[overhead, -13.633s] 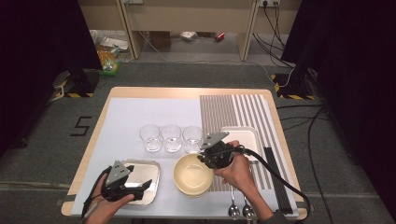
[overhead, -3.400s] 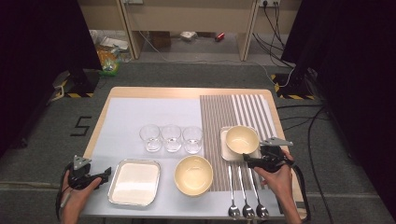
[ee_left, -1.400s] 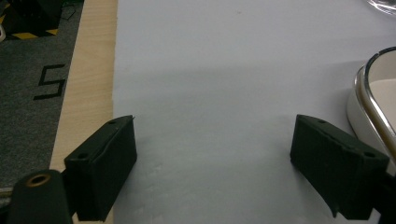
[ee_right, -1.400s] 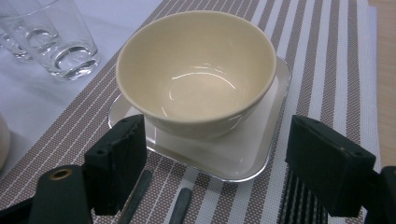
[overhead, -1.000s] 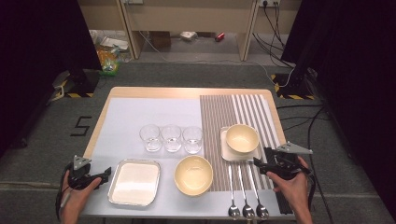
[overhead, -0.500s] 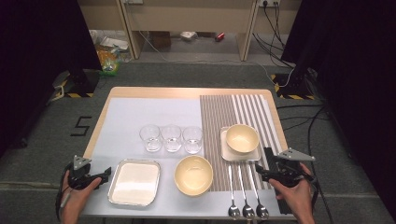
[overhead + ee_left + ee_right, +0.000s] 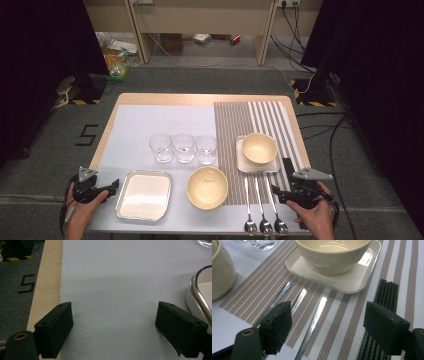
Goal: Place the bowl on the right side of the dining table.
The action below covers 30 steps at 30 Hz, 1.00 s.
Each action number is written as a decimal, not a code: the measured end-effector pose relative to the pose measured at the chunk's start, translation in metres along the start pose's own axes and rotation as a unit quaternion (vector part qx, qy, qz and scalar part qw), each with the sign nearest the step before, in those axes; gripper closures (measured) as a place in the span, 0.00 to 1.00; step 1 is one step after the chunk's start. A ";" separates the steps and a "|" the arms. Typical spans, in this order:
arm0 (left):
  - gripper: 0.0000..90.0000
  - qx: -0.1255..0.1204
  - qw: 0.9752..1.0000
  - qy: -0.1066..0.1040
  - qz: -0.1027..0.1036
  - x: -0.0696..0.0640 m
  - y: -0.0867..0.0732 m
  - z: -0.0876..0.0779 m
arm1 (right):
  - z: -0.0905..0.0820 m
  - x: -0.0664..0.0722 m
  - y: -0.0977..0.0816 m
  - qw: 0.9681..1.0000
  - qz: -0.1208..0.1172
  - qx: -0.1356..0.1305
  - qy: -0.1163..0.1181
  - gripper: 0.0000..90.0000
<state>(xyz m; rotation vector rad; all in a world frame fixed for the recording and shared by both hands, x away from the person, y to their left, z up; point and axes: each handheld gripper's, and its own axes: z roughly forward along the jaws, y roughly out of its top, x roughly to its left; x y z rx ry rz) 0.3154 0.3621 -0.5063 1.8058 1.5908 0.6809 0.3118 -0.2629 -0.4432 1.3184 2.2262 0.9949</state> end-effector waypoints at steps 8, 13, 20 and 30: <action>0.15 0.000 1.000 0.000 0.000 0.000 0.000 0.000 | 0.000 0.005 -0.006 1.000 -0.006 0.013 0.013 0.30; 0.15 0.004 1.000 -0.002 0.001 0.000 0.000 0.000 | 0.002 0.007 -0.009 1.000 -0.007 0.020 0.021 0.32; 0.15 0.004 1.000 -0.002 0.001 0.000 0.000 0.000 | 0.006 0.006 -0.017 0.999 0.001 0.032 0.024 0.32; 0.15 0.004 1.000 -0.002 0.001 0.000 0.000 0.000 | 0.006 0.011 -0.021 0.999 -0.005 0.043 0.031 0.32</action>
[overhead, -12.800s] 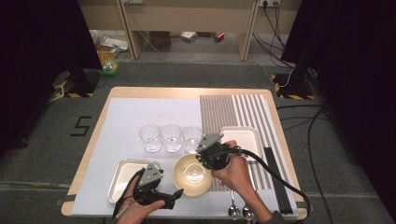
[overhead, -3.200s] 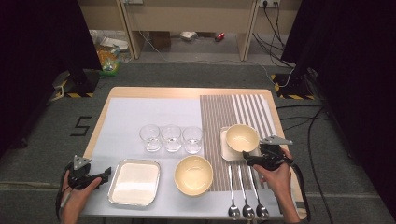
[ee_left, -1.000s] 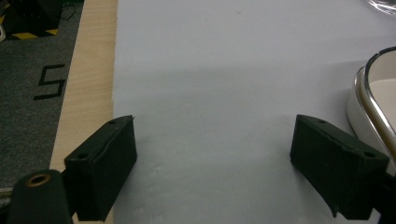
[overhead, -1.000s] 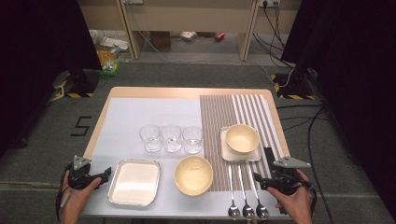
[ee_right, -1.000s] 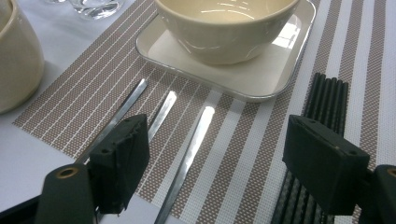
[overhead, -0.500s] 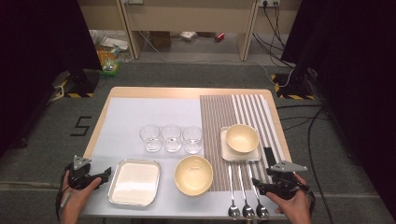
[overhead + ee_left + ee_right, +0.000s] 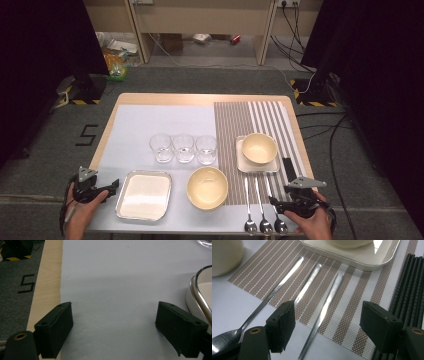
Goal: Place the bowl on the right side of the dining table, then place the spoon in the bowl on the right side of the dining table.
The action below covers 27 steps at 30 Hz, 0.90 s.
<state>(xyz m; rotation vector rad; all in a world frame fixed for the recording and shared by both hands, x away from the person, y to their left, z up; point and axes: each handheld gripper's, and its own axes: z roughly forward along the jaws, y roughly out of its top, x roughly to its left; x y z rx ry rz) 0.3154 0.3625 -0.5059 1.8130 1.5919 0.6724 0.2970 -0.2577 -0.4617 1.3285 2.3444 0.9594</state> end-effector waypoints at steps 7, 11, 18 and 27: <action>0.15 0.000 1.000 0.000 0.000 0.000 0.000 0.000 | 0.002 0.003 -0.002 1.000 -0.010 0.010 0.000 0.32; 0.15 0.000 1.000 0.000 0.000 0.000 0.000 0.000 | 0.001 0.004 -0.002 1.000 -0.010 0.011 -0.003 0.33; 0.15 0.000 1.000 0.000 0.000 0.000 0.000 0.000 | 0.001 0.005 -0.003 0.999 -0.032 0.020 0.003 0.40; 0.15 -0.005 1.000 0.002 -0.001 0.000 0.000 0.000 | 0.000 0.011 -0.005 0.998 -0.053 0.043 0.002 0.53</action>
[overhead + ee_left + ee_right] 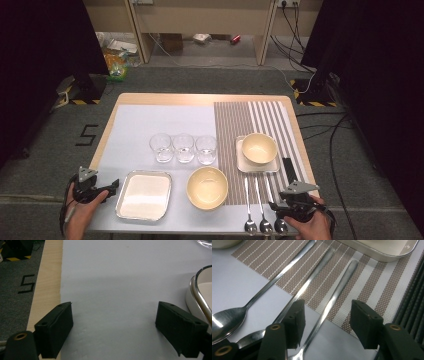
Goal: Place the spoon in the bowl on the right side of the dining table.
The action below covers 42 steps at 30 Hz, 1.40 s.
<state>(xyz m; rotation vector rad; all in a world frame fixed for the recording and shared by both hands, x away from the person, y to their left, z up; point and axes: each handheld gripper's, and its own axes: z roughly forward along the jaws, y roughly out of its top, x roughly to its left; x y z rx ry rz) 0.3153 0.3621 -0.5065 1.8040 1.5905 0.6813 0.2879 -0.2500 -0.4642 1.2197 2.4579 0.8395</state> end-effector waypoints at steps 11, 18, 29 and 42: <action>0.15 0.000 1.000 0.000 0.000 0.000 0.000 0.000 | 0.006 0.008 0.000 0.999 -0.032 0.043 0.001 0.68; 0.15 0.000 1.000 0.001 0.000 0.000 0.000 0.000 | 0.005 0.008 0.000 0.998 -0.029 0.047 0.006 0.76; 0.15 0.000 1.000 0.002 0.002 0.000 0.000 0.000 | 0.009 -0.008 0.014 0.994 -0.025 0.093 0.047 0.87; 0.15 0.001 1.000 0.003 0.002 0.000 0.000 0.000 | 0.008 -0.039 0.011 0.988 0.041 0.094 0.113 0.93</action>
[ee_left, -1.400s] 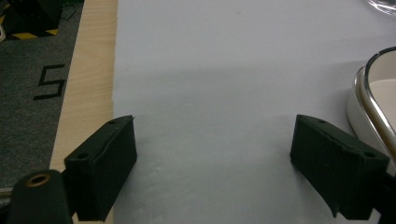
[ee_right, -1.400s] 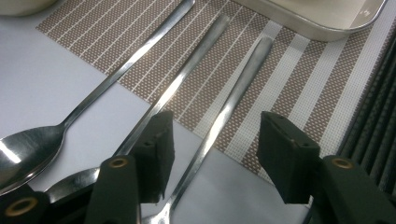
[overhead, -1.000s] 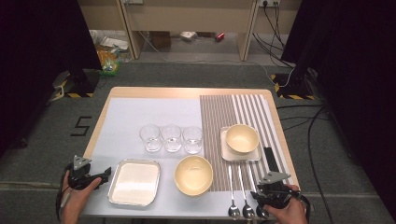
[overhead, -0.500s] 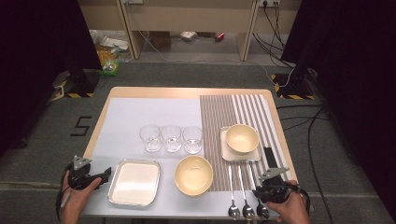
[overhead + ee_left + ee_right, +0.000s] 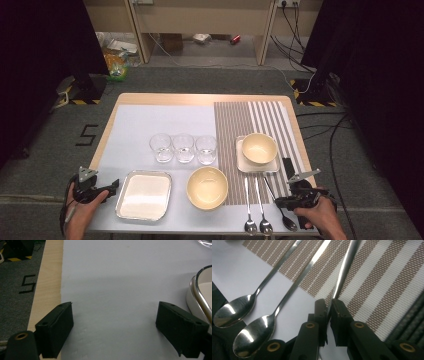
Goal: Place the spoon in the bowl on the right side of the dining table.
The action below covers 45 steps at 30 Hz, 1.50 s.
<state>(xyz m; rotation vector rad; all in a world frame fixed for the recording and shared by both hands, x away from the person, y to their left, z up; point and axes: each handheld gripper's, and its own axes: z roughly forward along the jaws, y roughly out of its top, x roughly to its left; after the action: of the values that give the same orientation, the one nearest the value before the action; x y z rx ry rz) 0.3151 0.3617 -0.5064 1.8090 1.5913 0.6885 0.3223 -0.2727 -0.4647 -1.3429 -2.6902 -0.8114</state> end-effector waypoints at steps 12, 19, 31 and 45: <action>0.15 0.000 1.000 0.000 0.001 0.000 0.000 0.000 | 0.002 0.006 0.012 0.998 0.013 0.043 -0.040 0.92; 0.15 0.001 1.000 0.000 0.001 0.000 0.000 0.000 | 0.006 0.018 0.018 0.994 0.008 0.065 -0.083 0.92; 0.15 0.001 1.000 -0.001 0.000 0.000 0.000 0.000 | 0.004 0.014 0.018 0.996 0.011 0.056 -0.072 0.95; 0.15 0.001 1.000 -0.001 0.000 0.000 0.000 0.000 | -0.005 0.006 0.034 0.997 0.017 0.054 -0.047 1.00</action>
<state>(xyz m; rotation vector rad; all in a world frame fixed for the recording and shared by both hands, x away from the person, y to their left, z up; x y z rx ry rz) 0.3152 0.3617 -0.5064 1.8101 1.5908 0.6862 0.3431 -0.2532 -0.4441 -1.4330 -2.7268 -0.6038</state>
